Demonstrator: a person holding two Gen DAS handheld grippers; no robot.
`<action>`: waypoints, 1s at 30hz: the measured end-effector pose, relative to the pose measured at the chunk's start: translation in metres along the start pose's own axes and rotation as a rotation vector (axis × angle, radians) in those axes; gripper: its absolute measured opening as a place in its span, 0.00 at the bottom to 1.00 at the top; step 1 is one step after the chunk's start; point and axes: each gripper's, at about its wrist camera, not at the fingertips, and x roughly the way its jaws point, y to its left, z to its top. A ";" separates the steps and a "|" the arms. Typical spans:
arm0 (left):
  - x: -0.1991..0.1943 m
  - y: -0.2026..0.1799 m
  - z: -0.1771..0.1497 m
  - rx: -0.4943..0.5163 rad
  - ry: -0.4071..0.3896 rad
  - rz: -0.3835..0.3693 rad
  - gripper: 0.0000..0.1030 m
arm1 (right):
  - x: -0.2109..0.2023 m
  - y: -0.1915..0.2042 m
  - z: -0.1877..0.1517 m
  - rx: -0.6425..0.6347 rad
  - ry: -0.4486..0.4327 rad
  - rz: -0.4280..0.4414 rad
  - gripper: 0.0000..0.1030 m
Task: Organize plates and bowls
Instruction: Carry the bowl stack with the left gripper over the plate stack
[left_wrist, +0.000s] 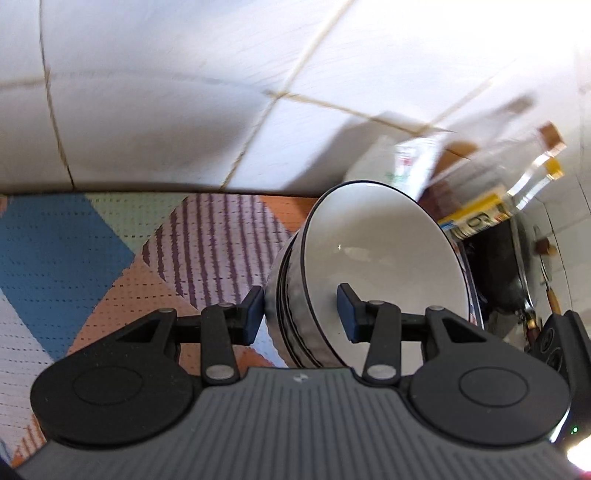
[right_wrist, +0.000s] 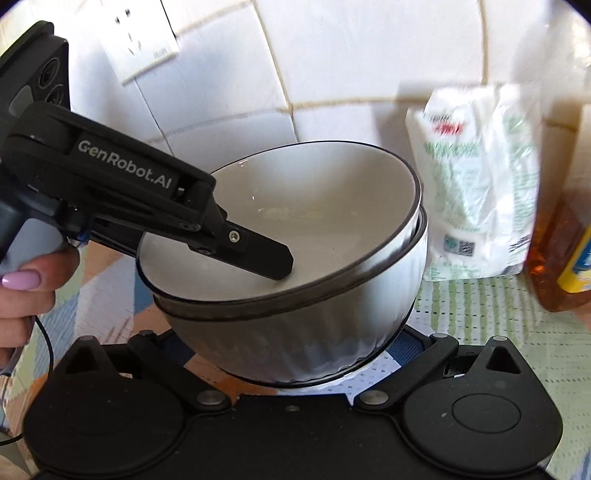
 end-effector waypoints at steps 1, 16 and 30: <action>-0.003 -0.008 0.000 0.019 0.002 -0.001 0.39 | -0.007 0.002 -0.001 0.001 -0.013 -0.004 1.00; -0.083 -0.096 -0.048 0.179 0.026 0.006 0.39 | -0.115 0.028 -0.028 0.027 -0.142 -0.057 1.00; -0.103 -0.130 -0.133 0.158 0.026 0.027 0.39 | -0.170 0.043 -0.102 -0.002 -0.165 -0.046 1.00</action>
